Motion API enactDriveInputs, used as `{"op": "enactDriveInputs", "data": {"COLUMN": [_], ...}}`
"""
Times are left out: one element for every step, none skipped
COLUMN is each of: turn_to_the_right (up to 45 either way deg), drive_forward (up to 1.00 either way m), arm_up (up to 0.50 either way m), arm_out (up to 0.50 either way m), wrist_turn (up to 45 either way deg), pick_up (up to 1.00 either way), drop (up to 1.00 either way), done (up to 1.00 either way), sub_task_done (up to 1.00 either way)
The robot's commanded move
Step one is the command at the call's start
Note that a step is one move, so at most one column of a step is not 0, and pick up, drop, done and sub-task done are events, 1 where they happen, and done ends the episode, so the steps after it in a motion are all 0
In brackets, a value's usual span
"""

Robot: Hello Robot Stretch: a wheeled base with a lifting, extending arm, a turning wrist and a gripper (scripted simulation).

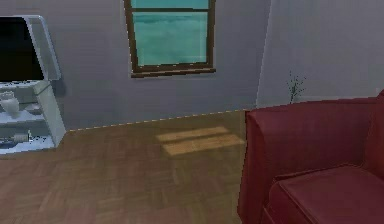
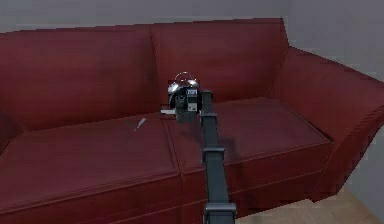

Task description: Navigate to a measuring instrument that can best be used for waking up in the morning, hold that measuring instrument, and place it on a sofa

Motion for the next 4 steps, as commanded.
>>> {"op": "enactDriveInputs", "data": {"turn_to_the_right": [0.0,0.0,0.0,0.0], "drive_forward": [0.0,0.0,0.0,0.0], "arm_up": [-0.32,0.0,0.1,0.0], "arm_out": [0.0,0.0,0.0,-0.08], "wrist_turn": [0.0,0.0,0.0,0.0], "pick_up": [0.0,0.0,0.0,0.0], "drop": [0.0,1.0,0.0,0.0], "done": [0.0,0.0,0.0,0.0], "sub_task_done": [0.0,0.0,0.0,0.0]}}
